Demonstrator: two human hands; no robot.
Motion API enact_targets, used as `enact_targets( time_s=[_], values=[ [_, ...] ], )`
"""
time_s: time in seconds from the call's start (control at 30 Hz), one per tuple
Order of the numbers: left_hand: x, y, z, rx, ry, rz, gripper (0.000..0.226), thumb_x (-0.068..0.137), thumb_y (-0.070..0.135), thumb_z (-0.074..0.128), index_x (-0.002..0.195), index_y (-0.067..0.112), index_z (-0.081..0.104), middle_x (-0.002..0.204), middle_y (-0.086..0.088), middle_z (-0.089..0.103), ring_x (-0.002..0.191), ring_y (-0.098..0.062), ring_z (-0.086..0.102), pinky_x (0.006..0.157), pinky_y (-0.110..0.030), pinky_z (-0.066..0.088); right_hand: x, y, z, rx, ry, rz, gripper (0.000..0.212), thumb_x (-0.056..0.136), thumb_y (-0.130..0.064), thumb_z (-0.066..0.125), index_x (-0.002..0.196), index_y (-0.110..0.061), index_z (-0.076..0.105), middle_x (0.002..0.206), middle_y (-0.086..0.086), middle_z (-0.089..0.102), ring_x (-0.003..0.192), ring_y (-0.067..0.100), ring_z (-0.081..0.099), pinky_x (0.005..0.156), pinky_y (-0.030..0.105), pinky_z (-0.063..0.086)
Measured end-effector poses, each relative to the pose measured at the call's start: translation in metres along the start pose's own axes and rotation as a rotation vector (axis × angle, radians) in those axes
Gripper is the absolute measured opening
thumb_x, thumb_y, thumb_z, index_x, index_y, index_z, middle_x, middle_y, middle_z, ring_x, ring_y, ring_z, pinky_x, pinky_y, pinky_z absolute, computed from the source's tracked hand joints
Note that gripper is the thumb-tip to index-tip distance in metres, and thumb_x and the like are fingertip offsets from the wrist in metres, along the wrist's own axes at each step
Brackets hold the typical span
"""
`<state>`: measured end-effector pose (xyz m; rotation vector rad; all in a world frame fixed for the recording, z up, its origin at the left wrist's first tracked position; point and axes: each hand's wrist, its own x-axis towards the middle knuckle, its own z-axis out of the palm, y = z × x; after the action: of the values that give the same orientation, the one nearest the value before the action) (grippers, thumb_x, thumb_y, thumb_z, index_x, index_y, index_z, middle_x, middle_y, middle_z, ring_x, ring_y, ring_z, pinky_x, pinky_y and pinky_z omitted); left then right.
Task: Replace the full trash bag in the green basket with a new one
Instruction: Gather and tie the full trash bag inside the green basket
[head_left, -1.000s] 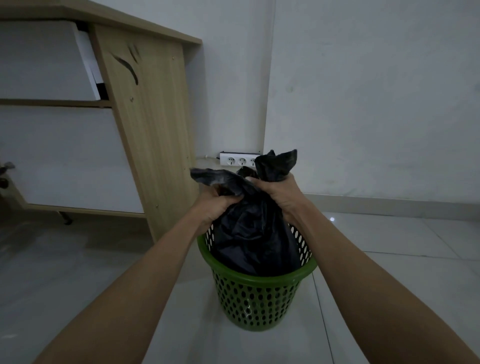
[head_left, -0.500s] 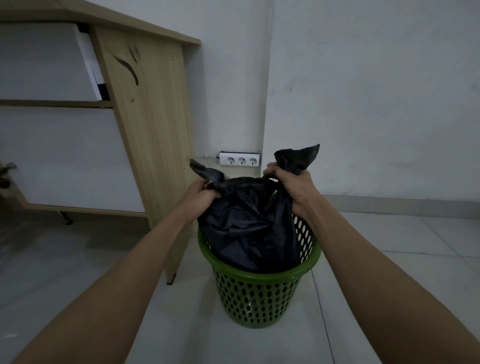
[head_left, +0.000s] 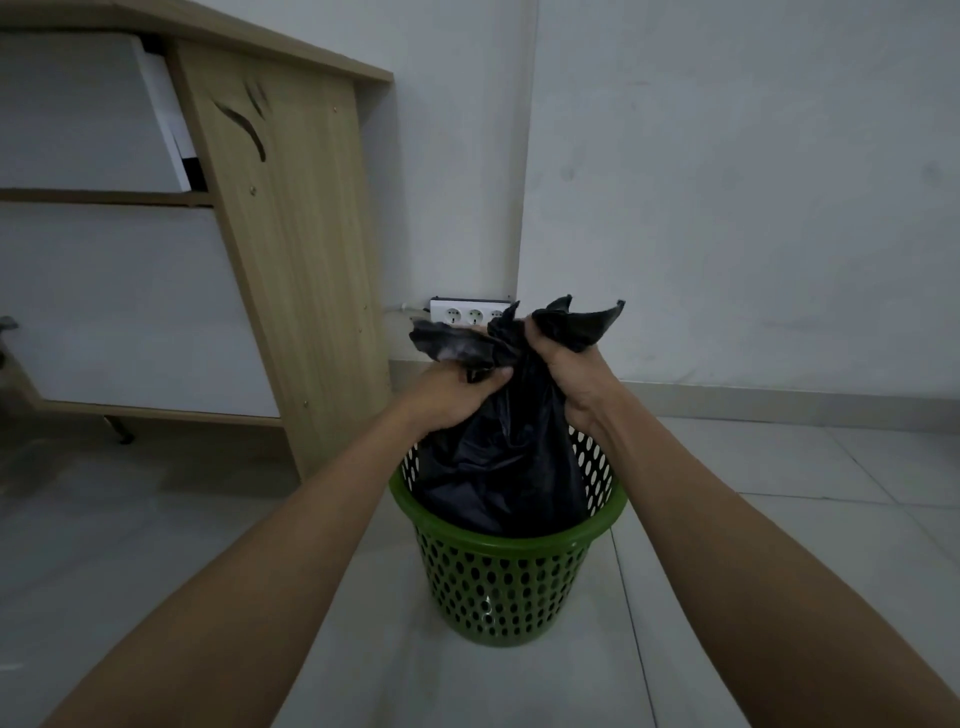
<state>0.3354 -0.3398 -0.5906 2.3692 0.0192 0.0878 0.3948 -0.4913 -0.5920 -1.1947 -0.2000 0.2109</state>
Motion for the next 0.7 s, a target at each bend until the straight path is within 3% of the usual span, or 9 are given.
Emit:
enact_targets(
  time_s=[0.1,0.2,0.27,0.4,0.5,0.6,0.7],
  values=[
    [0.002,0.0,0.003,-0.331,0.164,-0.047,0.045,0.093,0.047,0.062,0.129,0.019,0.061,0.127,0.0,0.064,0.118,-0.021,0.059,0.098,-0.028,0.045,0.0,-0.002,-0.006,-0.044,0.027,-0.029,0.025,0.101,-0.031,0.055,0.099,-0.011,0.068,0.1,0.009,0.074,0.092,0.02,0.069,0.083,0.037,0.057],
    [0.005,-0.015,-0.006,-0.638,0.357,-0.129,0.034,0.089,0.041,0.069,0.115,0.021,0.065,0.11,0.002,0.07,0.107,-0.022,0.065,0.095,-0.037,0.052,-0.002,-0.011,-0.024,0.176,0.191,0.01,0.036,0.104,-0.04,0.046,0.079,-0.016,0.053,0.069,0.006,0.064,0.07,0.023,0.069,0.071,0.035,0.056],
    [0.007,-0.027,-0.014,-0.805,0.444,-0.222,0.041,0.085,0.048,0.071,0.116,0.022,0.064,0.108,0.0,0.069,0.103,-0.023,0.067,0.095,-0.041,0.054,-0.003,-0.015,-0.038,0.29,0.299,0.029,0.041,0.103,-0.043,0.047,0.073,-0.016,0.045,0.056,0.003,0.051,0.057,0.023,0.064,0.071,0.036,0.057],
    [0.012,-0.052,-0.023,-1.107,0.409,-0.315,0.067,0.081,0.058,0.07,0.131,0.016,0.057,0.12,-0.006,0.068,0.102,-0.023,0.069,0.083,-0.04,0.059,-0.003,-0.017,-0.055,0.321,0.362,0.015,0.04,0.098,-0.052,0.052,0.079,-0.018,0.043,0.061,0.001,0.059,0.066,0.025,0.064,0.078,0.039,0.058],
    [0.006,-0.057,-0.032,-1.273,0.342,-0.327,0.058,0.093,0.057,0.054,0.128,0.011,0.057,0.116,-0.008,0.068,0.106,-0.024,0.066,0.087,-0.038,0.054,-0.003,-0.025,-0.063,0.52,0.359,-0.01,0.043,0.1,-0.052,0.047,0.077,-0.016,0.042,0.06,0.001,0.052,0.064,0.025,0.064,0.081,0.045,0.059],
    [0.004,-0.064,-0.039,-1.341,0.368,-0.349,0.045,0.1,0.048,0.045,0.118,0.01,0.059,0.107,-0.009,0.066,0.1,-0.025,0.063,0.089,-0.038,0.05,-0.004,-0.032,-0.077,0.628,0.432,-0.019,0.046,0.104,-0.051,0.038,0.072,-0.017,0.036,0.051,-0.002,0.036,0.045,0.018,0.043,0.065,0.035,0.058],
    [0.003,-0.063,-0.044,-1.28,0.382,-0.369,0.046,0.098,0.048,0.052,0.123,0.009,0.058,0.116,-0.011,0.067,0.103,-0.026,0.065,0.08,-0.038,0.055,-0.006,-0.037,-0.083,0.573,0.472,-0.006,0.045,0.103,-0.05,0.042,0.073,-0.017,0.034,0.051,-0.003,0.026,0.041,0.015,0.023,0.048,0.022,0.039]
  ],
)
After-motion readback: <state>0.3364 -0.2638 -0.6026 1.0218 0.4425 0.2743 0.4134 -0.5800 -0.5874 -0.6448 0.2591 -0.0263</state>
